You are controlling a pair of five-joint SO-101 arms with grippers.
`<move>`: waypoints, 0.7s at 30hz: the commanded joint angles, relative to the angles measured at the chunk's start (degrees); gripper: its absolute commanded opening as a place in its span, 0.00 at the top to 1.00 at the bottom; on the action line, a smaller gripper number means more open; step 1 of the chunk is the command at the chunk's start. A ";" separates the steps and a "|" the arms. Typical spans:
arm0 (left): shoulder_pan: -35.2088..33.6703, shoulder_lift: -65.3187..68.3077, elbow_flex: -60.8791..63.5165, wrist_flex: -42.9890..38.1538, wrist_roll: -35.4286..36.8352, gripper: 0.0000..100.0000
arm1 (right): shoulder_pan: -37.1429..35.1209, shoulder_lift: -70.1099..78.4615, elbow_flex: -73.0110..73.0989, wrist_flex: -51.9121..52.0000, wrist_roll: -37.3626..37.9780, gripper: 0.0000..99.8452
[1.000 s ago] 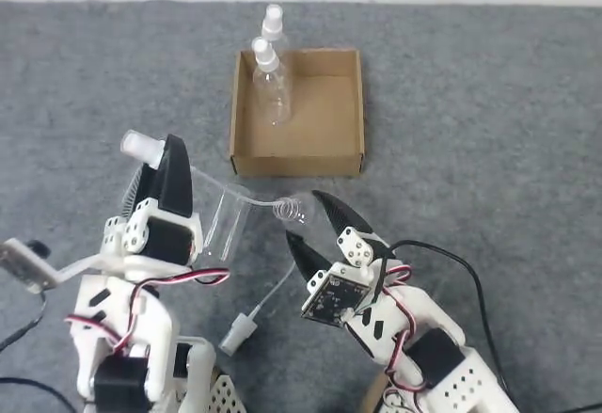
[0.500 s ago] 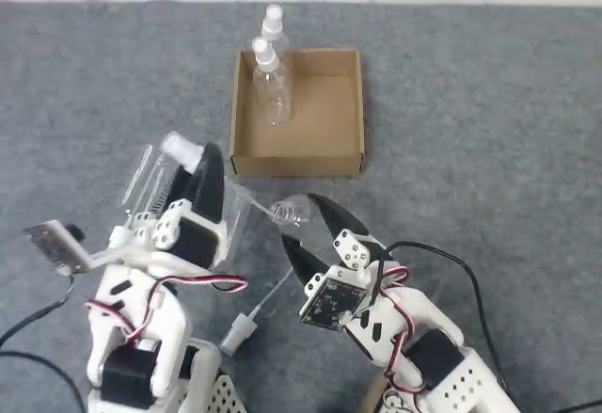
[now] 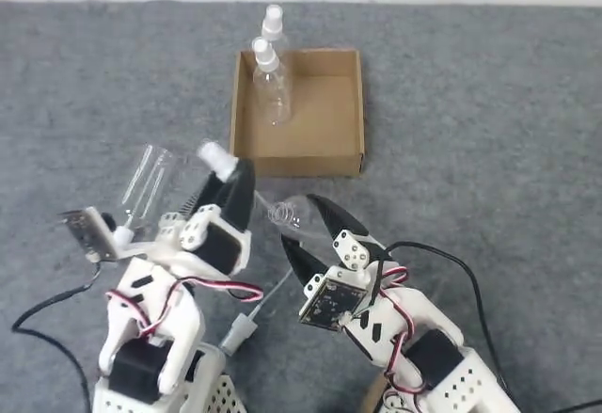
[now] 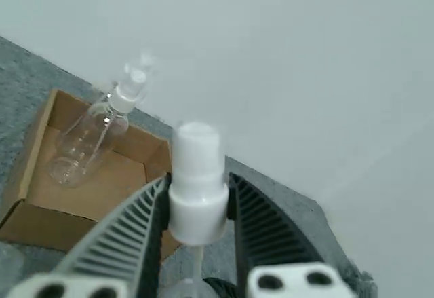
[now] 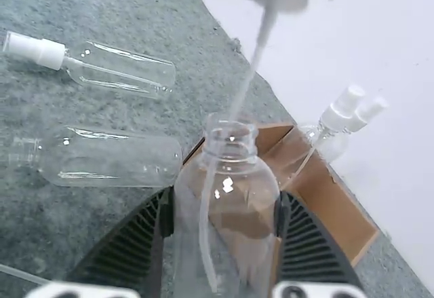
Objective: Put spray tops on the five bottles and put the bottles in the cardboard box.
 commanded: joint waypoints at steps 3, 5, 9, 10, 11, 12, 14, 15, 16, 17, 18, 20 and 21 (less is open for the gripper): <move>3.34 -1.14 0.40 -1.58 -0.62 0.99 | -0.22 -1.71 1.14 -0.22 1.05 0.90; 3.43 -1.14 0.57 -1.49 -1.76 0.99 | -0.22 -1.71 1.14 -0.22 1.05 0.90; 3.52 -1.14 1.54 -1.14 -4.31 0.99 | -0.22 -1.71 1.14 -0.22 1.05 0.90; 3.96 -1.14 1.89 -1.14 -4.92 0.99 | -0.22 -1.71 1.14 -0.22 1.05 0.90; 4.75 -1.14 2.42 -1.14 -5.89 0.99 | -0.22 -1.71 1.14 -0.22 0.97 0.90; 5.71 -1.14 2.95 -1.14 -6.68 0.99 | -0.22 -1.71 1.14 -0.22 0.97 0.90; 7.91 -1.14 3.91 -1.14 -8.00 0.99 | -0.22 -1.71 1.05 -0.22 0.97 0.90; 8.53 -1.14 4.26 -1.14 -8.35 0.99 | -0.22 -1.71 1.05 -0.22 0.97 0.90; 8.79 -1.05 4.35 -1.14 -8.44 0.99 | -0.22 -1.71 1.05 -0.22 0.97 0.90; 8.97 -1.05 4.44 -1.14 -8.35 0.99 | -0.13 -1.71 1.05 -0.22 0.97 0.90; 8.97 -1.05 4.44 -1.14 -8.35 0.99 | -0.13 -1.71 1.05 -0.22 0.97 0.90; 8.97 -1.05 4.53 -1.05 -8.35 0.99 | -0.13 -1.71 1.05 -0.22 0.97 0.90; 8.97 -1.05 4.53 -0.97 -8.35 0.99 | -0.13 -1.71 1.05 -0.22 0.97 0.90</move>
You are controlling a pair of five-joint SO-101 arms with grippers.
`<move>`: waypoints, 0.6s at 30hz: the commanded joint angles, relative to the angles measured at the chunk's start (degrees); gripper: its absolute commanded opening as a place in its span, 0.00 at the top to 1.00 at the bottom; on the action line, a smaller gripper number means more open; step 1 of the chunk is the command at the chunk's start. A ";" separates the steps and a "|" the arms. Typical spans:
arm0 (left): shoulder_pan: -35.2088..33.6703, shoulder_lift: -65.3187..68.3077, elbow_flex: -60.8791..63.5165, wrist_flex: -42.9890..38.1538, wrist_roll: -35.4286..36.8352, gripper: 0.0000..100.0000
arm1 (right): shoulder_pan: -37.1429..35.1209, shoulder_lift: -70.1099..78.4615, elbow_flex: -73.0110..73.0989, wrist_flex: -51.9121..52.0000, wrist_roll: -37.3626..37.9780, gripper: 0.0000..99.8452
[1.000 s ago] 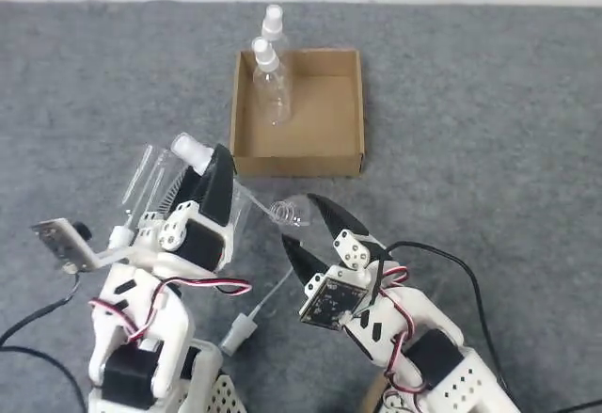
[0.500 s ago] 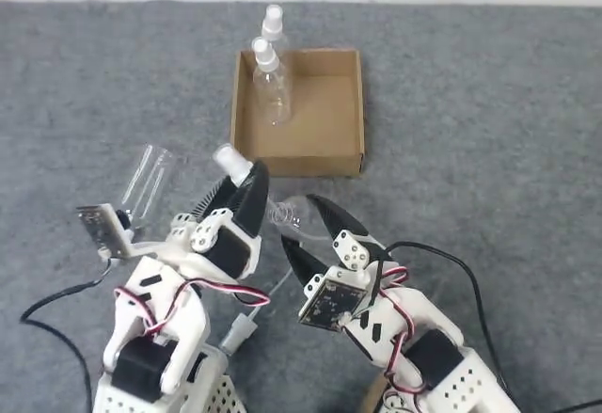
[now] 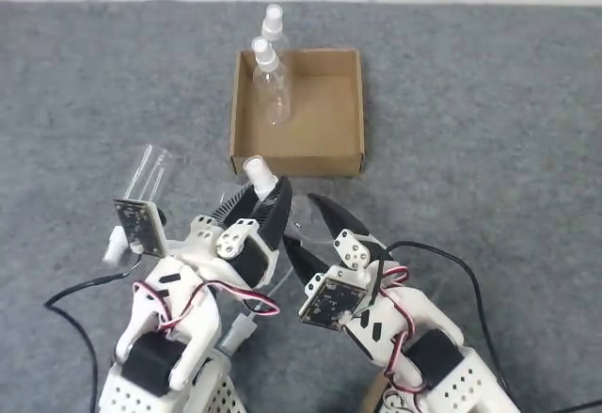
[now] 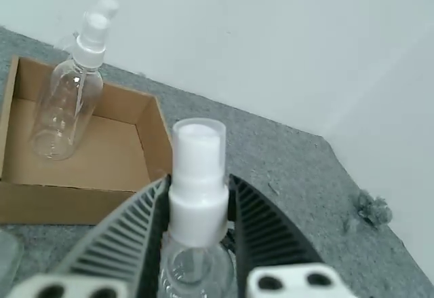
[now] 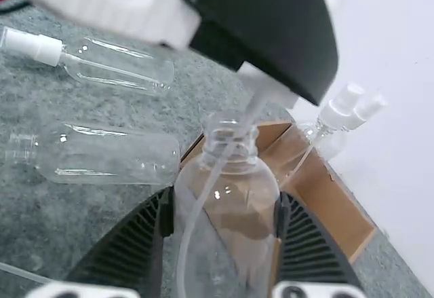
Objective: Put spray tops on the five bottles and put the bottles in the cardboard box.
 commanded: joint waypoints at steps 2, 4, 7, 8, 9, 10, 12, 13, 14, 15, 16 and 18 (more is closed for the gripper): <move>0.79 -1.05 -0.40 -0.26 -0.44 0.99 | -0.40 -1.71 1.05 -0.31 0.62 0.90; 1.05 -1.05 -0.40 1.14 -1.49 0.99 | -0.40 -1.71 1.05 -0.31 0.62 0.90; 2.37 -1.05 -0.40 2.64 -3.60 0.99 | -0.40 -1.71 1.05 -0.31 0.26 0.90; 3.08 -1.05 -0.40 3.16 -3.78 0.99 | -0.40 -1.71 1.05 -0.31 -0.53 0.90; 3.78 -1.05 -0.40 3.60 -3.96 0.99 | -0.40 -1.71 0.97 -0.31 -1.41 0.90; 4.13 -1.05 -0.40 3.78 -3.96 0.99 | -0.40 -1.71 0.79 -0.31 -2.11 0.90; 3.96 -1.05 -0.40 3.78 -3.96 0.97 | -0.31 -1.71 0.44 -0.31 -2.90 0.90; 3.96 -1.05 -0.40 3.78 -3.96 0.95 | -0.31 -1.71 0.44 -0.31 -2.90 0.90; 3.96 -1.05 -0.40 3.87 -3.96 0.93 | -0.31 -1.71 0.44 -0.31 -2.90 0.90; 3.96 -1.05 -0.40 3.96 -3.87 0.90 | -0.31 -1.71 0.44 -0.31 -2.90 0.90; 3.96 -1.05 -0.40 4.66 -3.87 0.86 | -0.31 -1.71 0.44 -0.31 -2.90 0.90; 3.96 -1.05 -0.57 6.24 -3.78 0.79 | -0.31 -1.71 0.44 -0.31 -2.90 0.90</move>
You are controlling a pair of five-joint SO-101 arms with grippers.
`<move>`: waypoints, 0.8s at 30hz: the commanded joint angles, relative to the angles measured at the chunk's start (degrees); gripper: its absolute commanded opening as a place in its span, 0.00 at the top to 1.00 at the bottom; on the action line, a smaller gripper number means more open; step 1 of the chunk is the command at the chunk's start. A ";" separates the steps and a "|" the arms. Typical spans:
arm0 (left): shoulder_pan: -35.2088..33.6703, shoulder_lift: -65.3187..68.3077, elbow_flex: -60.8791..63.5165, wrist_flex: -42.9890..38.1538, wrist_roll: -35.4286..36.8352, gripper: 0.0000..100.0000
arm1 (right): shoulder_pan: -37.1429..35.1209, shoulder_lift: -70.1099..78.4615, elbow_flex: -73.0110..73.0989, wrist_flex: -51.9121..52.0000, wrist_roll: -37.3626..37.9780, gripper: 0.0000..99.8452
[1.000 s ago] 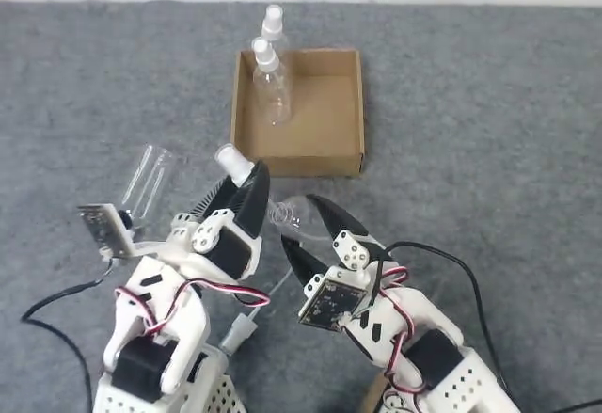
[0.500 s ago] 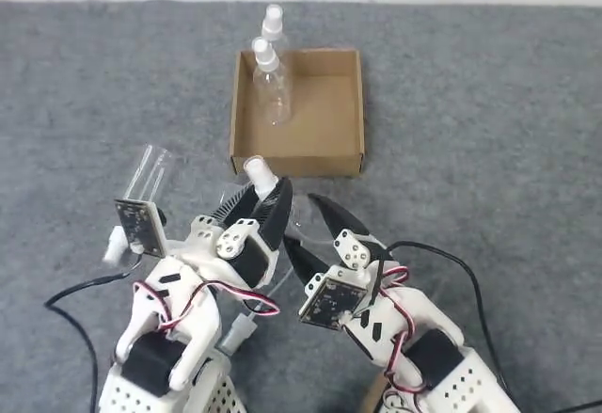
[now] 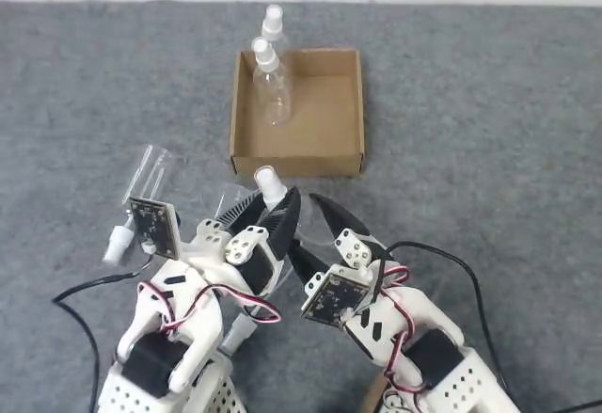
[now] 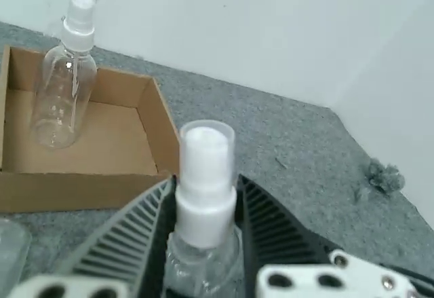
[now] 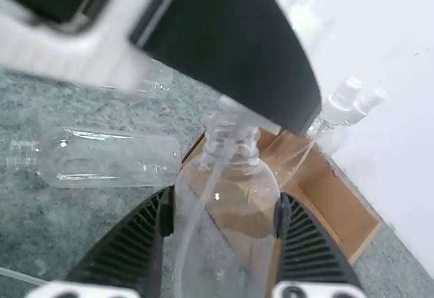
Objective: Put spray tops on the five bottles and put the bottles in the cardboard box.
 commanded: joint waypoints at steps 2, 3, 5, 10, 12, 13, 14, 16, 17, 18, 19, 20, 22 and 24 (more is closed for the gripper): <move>0.97 -1.05 -0.66 3.69 -0.35 0.73 | -0.31 -1.71 0.44 -0.31 -0.70 0.90; 0.97 -1.05 -0.66 4.04 -0.35 0.71 | -0.31 -1.71 0.44 -0.31 -0.70 0.90; 0.97 -1.05 -0.75 4.13 -0.26 0.70 | -0.31 -1.71 0.44 -0.31 -0.70 0.90; 0.97 -1.05 -4.62 6.77 0.00 0.70 | -0.31 -1.71 0.44 -0.31 -0.70 0.90; 0.97 -1.05 -6.90 8.97 1.76 0.70 | -0.31 -1.71 0.44 -0.31 -0.70 0.90; 0.97 -1.05 -7.96 9.93 2.46 0.70 | -0.31 -1.71 0.44 -0.31 -0.70 0.90; 0.97 -1.05 -8.84 10.73 2.99 0.70 | -0.31 -1.71 0.53 -0.31 -0.62 0.90; 0.88 -1.05 -9.80 11.52 3.60 0.70 | -0.31 -1.71 0.53 -0.31 -0.44 0.90; 0.88 -1.05 -9.98 11.43 3.87 0.70 | -0.31 -1.71 0.62 -0.31 -0.44 0.90; 0.88 -1.05 -9.98 11.43 3.87 0.70 | -0.31 -1.71 0.62 -0.31 -0.44 0.90; 0.88 -1.05 -10.07 11.34 3.87 0.70 | -0.31 -1.71 0.62 -0.31 -0.44 0.90; 0.88 -1.05 -10.15 11.34 4.13 0.70 | -0.31 -1.71 0.62 -0.31 -0.44 0.90; 0.09 -1.05 -10.33 11.16 5.27 0.70 | -0.31 -1.71 0.62 -0.31 -0.44 0.90; -2.20 -1.05 -10.77 11.08 5.80 0.70 | -0.31 -1.71 0.62 -0.31 -0.44 0.90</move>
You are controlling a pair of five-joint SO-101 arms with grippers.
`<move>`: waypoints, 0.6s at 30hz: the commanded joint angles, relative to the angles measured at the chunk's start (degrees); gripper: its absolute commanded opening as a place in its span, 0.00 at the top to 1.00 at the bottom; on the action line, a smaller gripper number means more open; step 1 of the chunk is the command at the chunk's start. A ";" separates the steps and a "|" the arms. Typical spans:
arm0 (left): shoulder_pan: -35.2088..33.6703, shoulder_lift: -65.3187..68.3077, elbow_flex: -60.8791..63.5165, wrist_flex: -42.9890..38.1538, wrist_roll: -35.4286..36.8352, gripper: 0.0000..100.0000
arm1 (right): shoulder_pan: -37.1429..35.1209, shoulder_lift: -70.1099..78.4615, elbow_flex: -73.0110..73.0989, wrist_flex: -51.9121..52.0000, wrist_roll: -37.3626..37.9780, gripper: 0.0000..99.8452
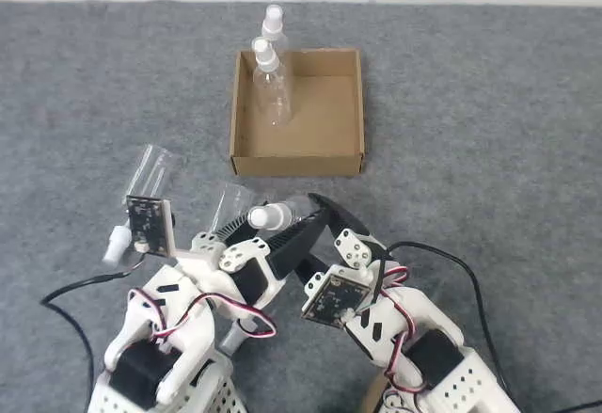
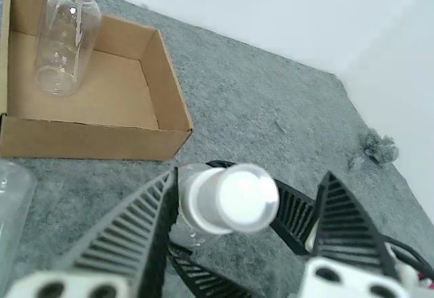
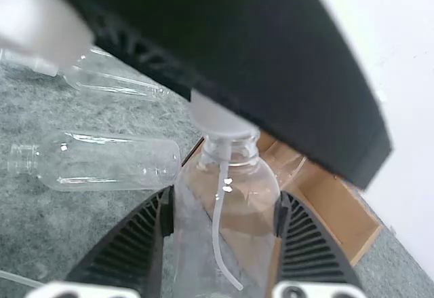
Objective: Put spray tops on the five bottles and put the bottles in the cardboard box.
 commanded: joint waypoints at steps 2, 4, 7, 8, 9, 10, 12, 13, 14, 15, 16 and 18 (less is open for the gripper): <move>-4.75 -1.05 -5.32 -0.18 1.58 0.70 | -0.31 -1.63 0.70 -0.31 -0.26 0.90; -6.15 -1.05 -5.67 -0.18 1.58 0.70 | -0.31 -1.63 0.70 -0.31 -0.26 0.90; -7.74 -1.05 -5.67 -0.18 1.67 0.70 | -0.31 -1.63 0.70 -0.31 -0.26 0.90; -8.35 -1.05 -5.76 -0.18 1.67 0.70 | -0.31 -1.63 0.70 -0.31 -0.26 0.90; -8.97 -1.05 -5.93 -0.18 1.67 0.70 | -0.31 -1.63 0.70 -0.31 -0.26 0.90; -9.67 -1.05 -6.02 -0.18 1.67 0.70 | -0.31 -1.63 0.79 -0.31 -0.26 0.90; -11.16 -1.05 -6.20 -0.18 1.67 0.70 | -0.31 -1.63 0.79 -0.31 -0.26 0.90; -11.87 -1.05 -6.20 -0.18 1.67 0.70 | -0.31 -1.63 0.79 -0.31 -0.26 0.90; -12.66 -1.05 -6.20 -0.18 1.67 0.70 | -0.31 -1.63 0.79 -0.31 -0.26 0.90; -13.27 -1.05 -6.20 -0.18 1.67 0.70 | -0.31 -1.63 0.79 -0.31 -0.26 0.90; -13.71 -1.05 -6.11 -0.18 1.67 0.70 | -0.31 -1.63 0.79 -0.31 -0.35 0.90; -13.89 -1.05 -5.85 -0.26 1.67 0.70 | -0.31 -1.63 0.70 -0.31 -0.62 0.90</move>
